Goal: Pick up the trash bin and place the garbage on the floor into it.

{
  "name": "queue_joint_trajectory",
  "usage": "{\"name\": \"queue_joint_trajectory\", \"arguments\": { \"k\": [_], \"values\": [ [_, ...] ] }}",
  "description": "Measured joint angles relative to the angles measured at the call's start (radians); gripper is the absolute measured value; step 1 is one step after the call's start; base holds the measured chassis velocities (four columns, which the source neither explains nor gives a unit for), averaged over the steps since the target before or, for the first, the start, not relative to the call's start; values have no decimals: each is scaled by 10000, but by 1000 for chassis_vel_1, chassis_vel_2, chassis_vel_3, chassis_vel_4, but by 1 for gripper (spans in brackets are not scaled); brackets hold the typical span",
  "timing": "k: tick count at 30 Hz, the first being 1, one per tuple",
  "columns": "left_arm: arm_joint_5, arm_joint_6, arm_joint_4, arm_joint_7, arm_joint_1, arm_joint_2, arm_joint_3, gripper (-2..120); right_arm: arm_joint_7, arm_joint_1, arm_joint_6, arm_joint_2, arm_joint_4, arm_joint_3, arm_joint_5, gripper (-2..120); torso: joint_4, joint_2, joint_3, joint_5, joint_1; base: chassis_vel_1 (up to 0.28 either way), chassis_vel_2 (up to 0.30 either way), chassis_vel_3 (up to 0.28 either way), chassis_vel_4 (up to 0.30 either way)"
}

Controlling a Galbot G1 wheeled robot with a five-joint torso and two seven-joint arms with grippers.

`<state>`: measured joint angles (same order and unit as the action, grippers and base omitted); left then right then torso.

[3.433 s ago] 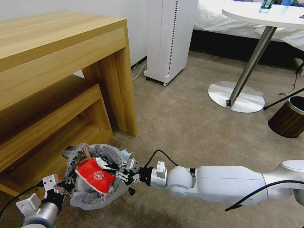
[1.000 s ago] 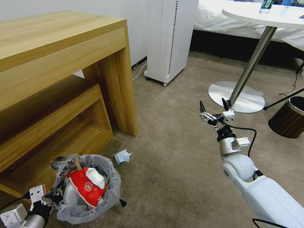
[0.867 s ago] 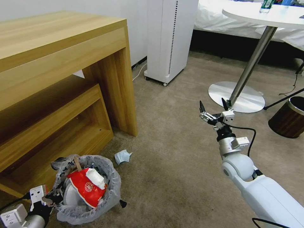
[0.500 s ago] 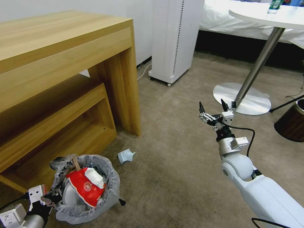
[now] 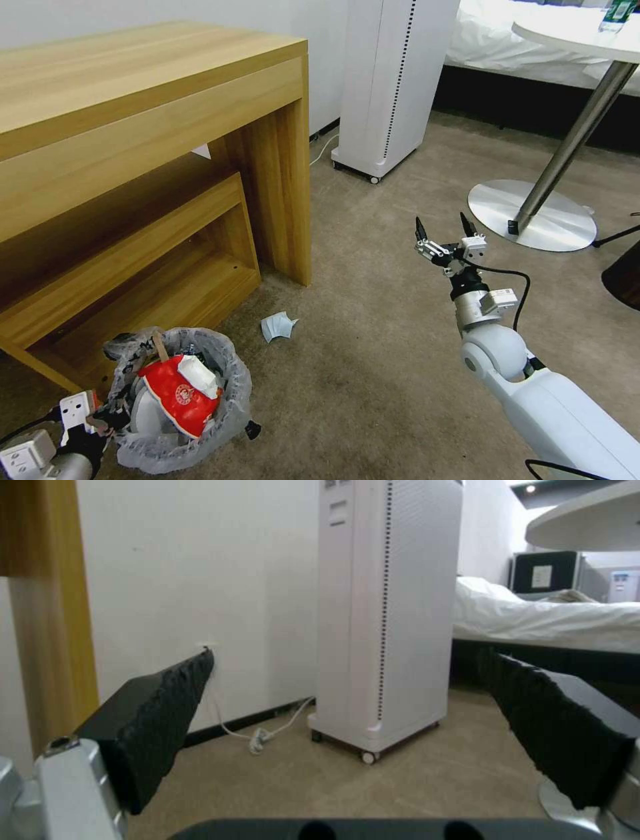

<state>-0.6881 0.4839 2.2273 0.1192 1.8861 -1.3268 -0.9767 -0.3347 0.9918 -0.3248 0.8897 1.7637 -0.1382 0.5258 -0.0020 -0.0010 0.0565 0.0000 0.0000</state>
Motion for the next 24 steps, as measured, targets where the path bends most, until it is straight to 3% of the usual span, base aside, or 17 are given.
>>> {"name": "queue_joint_trajectory", "arguments": {
  "k": [24],
  "values": [
    [-90, 111, 298, 8, 179, -72, -109, 1, 217, 585, 47, -76, 471, -356, -82, 100, 0, 1, -1, 0, 0, 0, 0, 0, 0]
  ]
}}
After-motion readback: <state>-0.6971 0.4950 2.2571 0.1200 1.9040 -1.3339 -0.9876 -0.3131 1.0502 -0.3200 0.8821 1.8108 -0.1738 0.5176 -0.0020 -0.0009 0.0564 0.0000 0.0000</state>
